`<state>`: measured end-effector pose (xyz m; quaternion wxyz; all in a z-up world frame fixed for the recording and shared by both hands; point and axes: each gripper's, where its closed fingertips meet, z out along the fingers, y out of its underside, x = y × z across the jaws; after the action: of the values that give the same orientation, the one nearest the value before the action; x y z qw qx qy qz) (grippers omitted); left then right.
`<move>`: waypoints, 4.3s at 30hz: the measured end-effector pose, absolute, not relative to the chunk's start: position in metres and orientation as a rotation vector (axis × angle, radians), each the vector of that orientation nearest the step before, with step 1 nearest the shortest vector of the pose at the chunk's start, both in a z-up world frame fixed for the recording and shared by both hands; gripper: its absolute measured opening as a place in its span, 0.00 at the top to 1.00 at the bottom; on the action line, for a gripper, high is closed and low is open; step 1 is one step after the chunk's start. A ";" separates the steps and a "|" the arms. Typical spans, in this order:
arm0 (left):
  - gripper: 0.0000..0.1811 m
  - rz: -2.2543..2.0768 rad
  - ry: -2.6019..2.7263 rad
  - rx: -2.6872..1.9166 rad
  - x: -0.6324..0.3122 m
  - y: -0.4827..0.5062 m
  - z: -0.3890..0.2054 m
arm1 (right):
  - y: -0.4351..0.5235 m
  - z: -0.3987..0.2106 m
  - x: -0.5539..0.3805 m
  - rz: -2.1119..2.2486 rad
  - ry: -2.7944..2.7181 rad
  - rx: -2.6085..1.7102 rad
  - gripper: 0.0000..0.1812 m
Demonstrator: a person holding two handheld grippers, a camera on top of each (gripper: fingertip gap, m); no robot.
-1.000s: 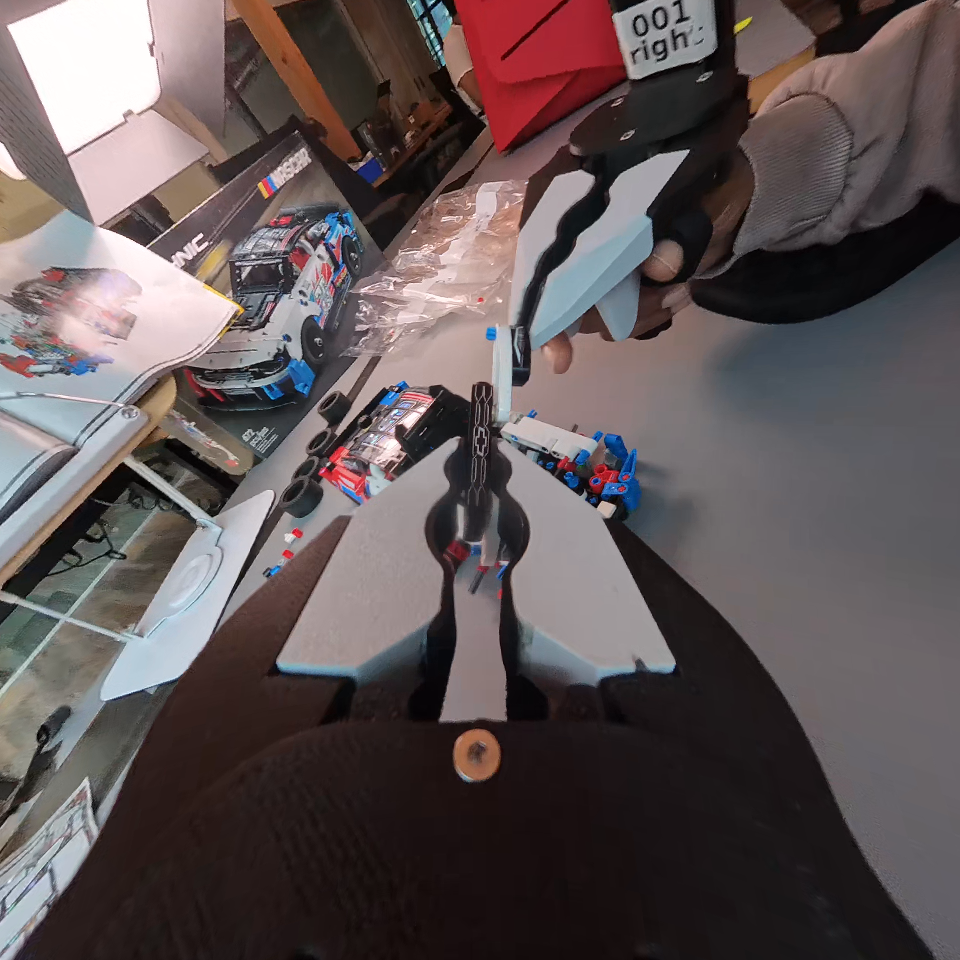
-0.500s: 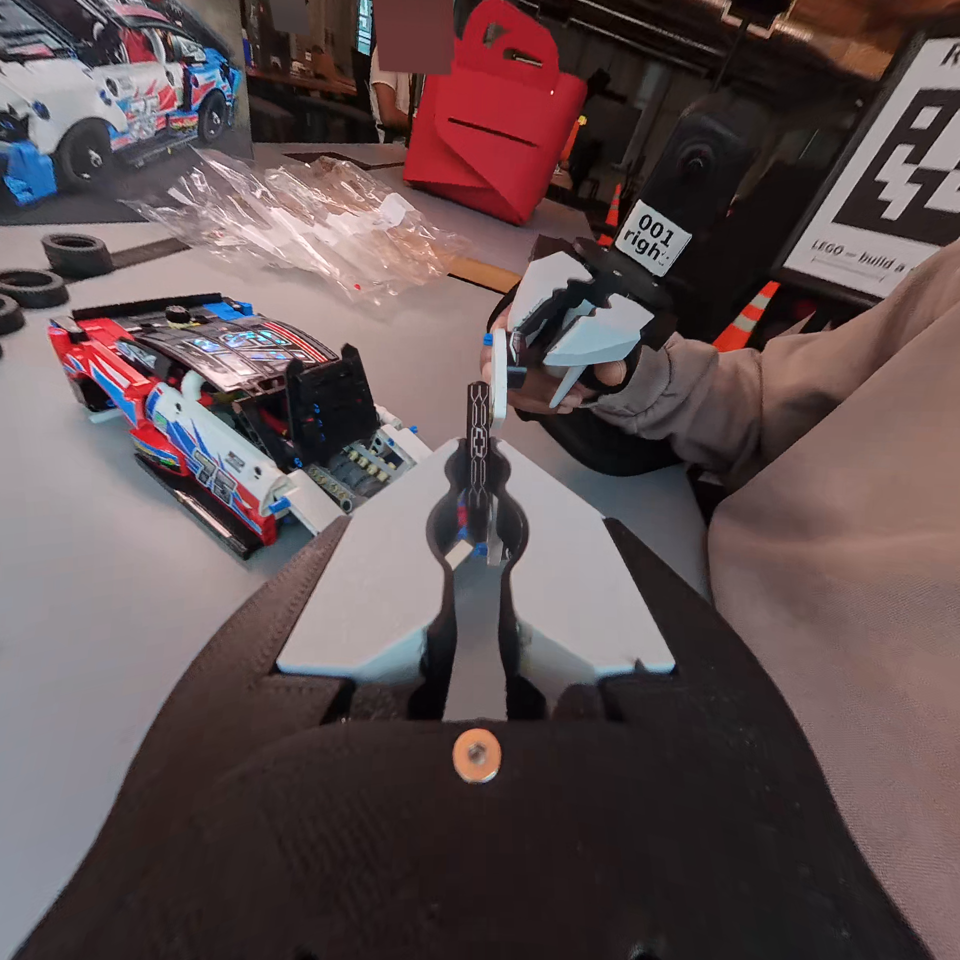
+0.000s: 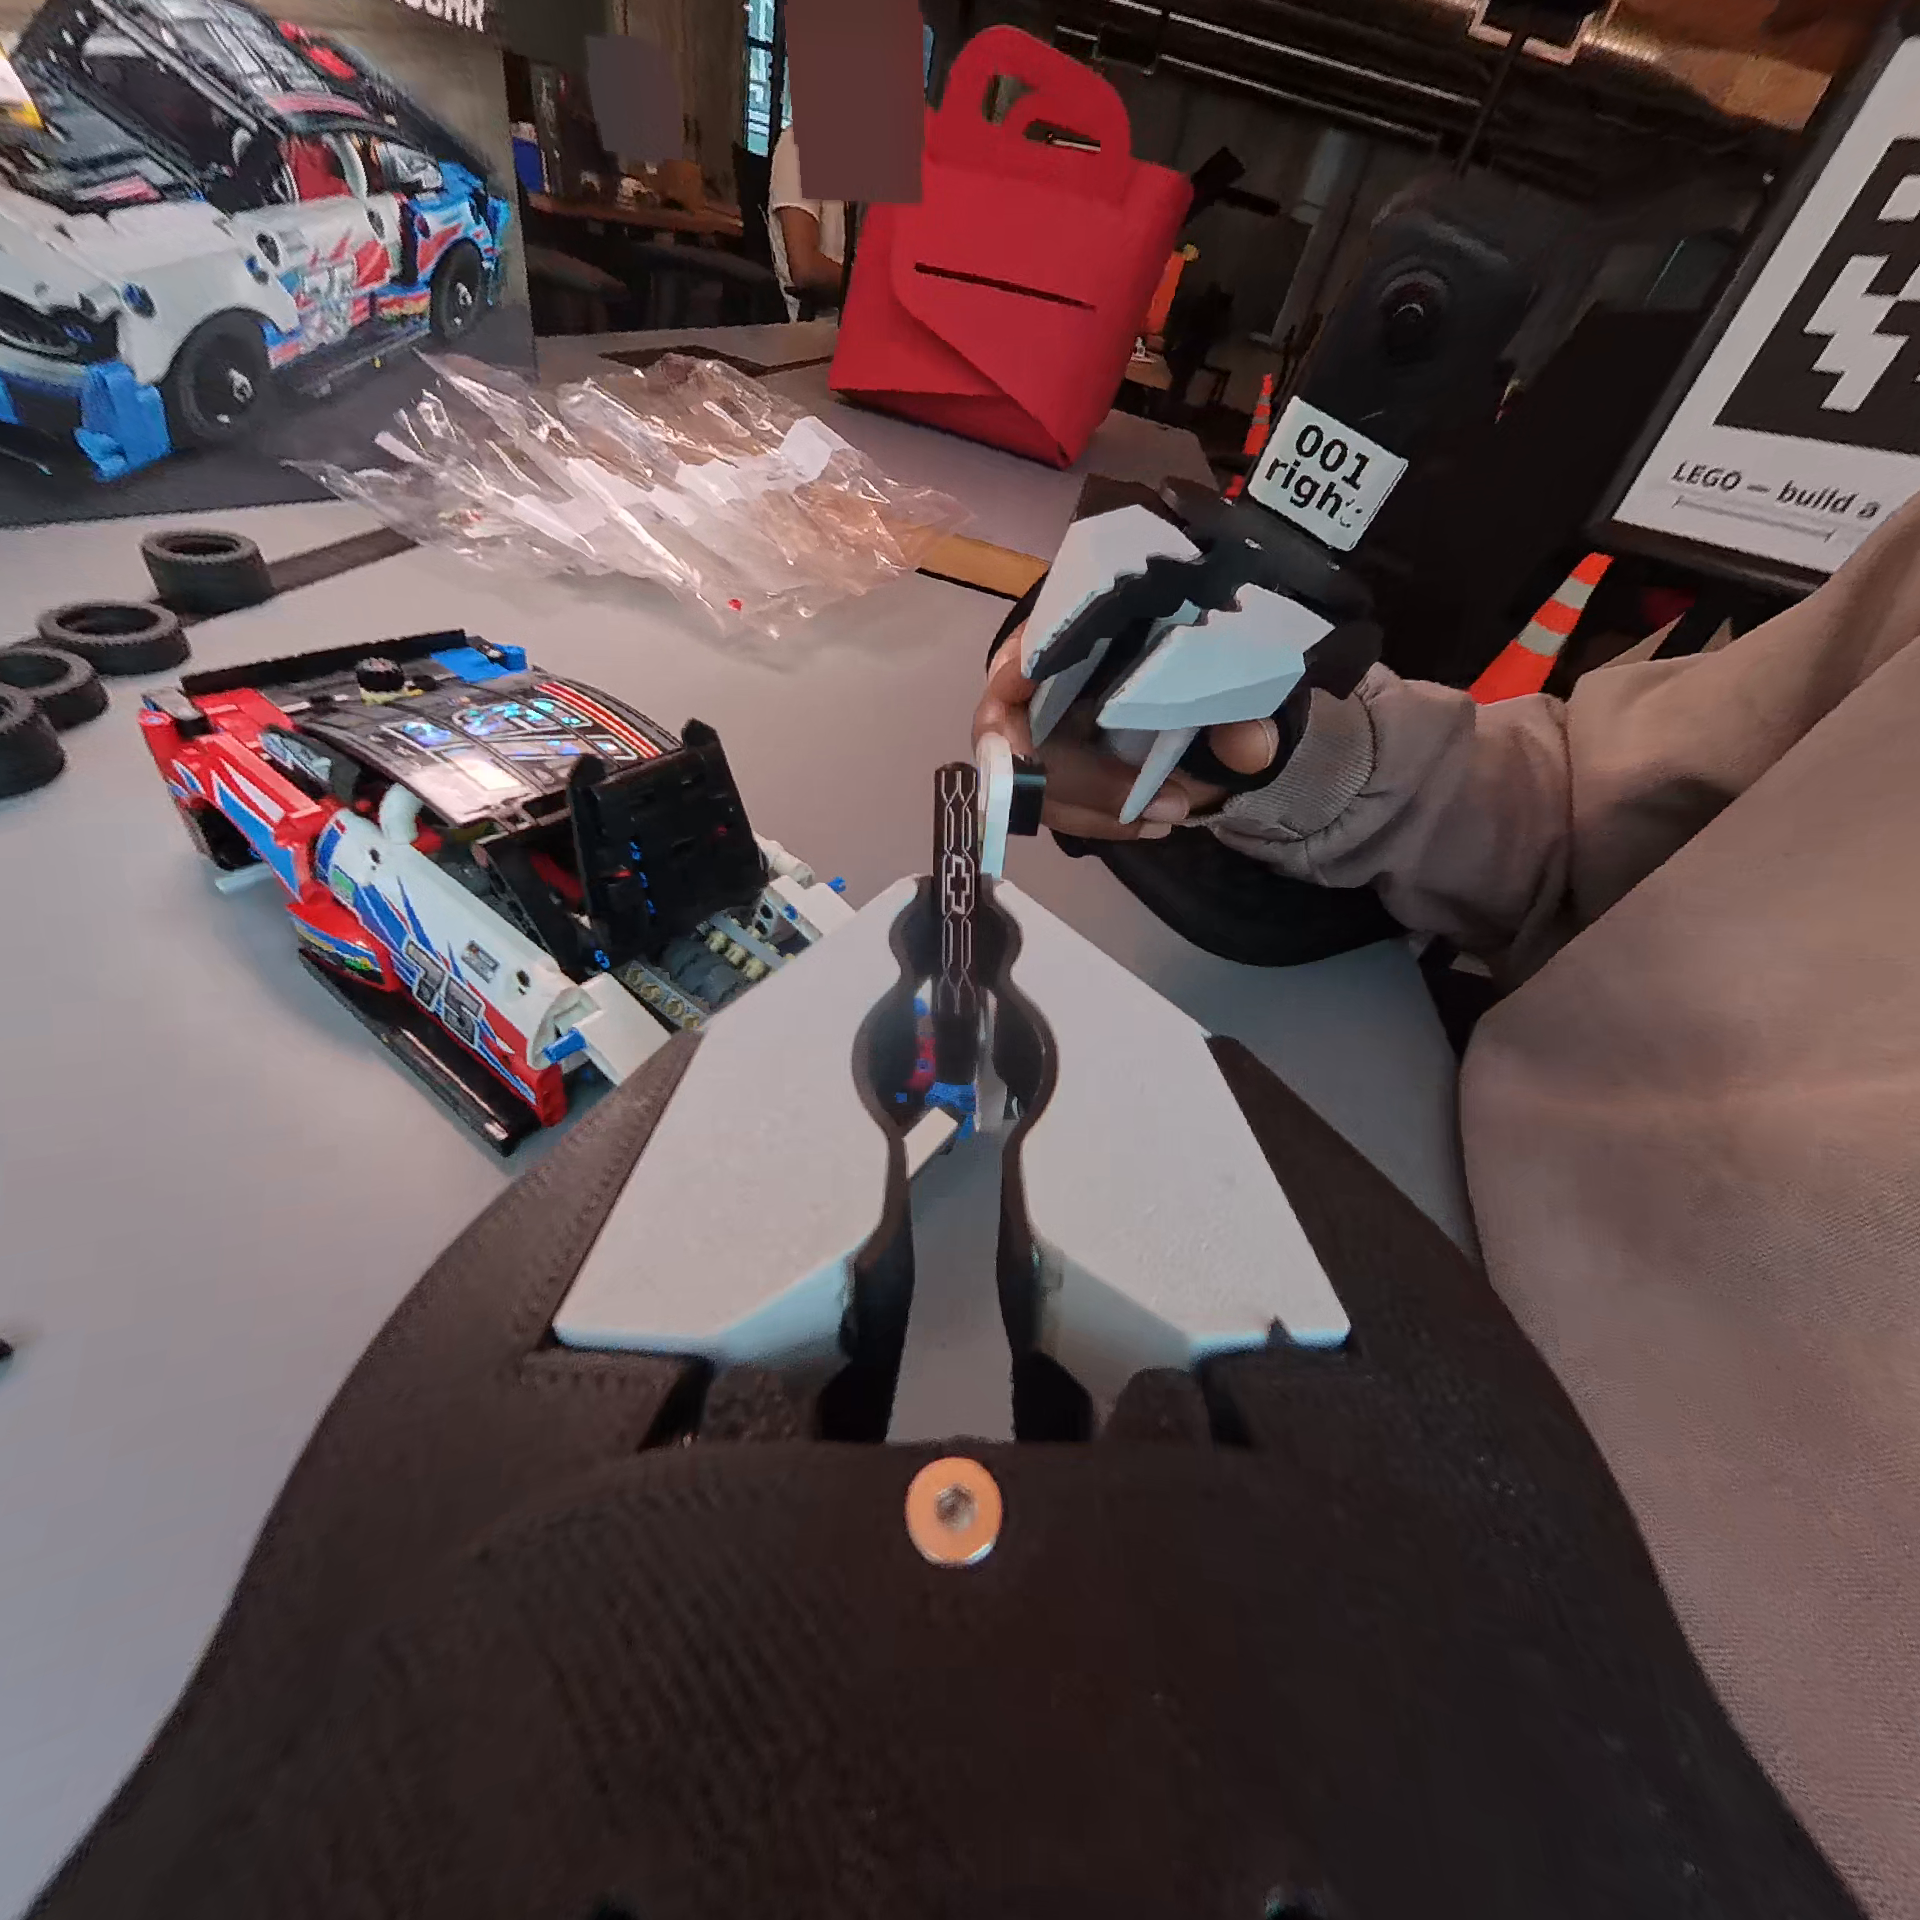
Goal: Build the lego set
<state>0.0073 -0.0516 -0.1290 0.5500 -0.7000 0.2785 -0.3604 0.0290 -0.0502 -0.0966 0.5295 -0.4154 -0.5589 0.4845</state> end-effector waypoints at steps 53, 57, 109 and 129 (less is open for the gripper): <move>0.72 -0.927 0.940 -1.679 0.023 -0.085 -0.143 | -0.086 -0.121 0.028 1.351 -1.743 -1.042 0.90; 0.72 -1.028 0.962 -1.663 0.035 -0.091 -0.136 | -0.100 -0.122 0.024 1.315 -1.956 -0.994 0.90; 0.90 -1.160 -0.036 -1.377 -0.042 -0.002 -0.079 | -0.014 -0.118 0.000 1.102 -1.215 -1.352 0.82; 0.90 -1.164 -0.056 -1.389 -0.043 -0.005 -0.078 | -0.007 -0.102 0.008 1.050 -1.165 -1.312 0.83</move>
<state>-0.0425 -0.0048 -0.0782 0.6165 -0.6033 -0.0245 -0.5054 0.0085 -0.0073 -0.1017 0.5213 -0.5473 -0.4863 0.4384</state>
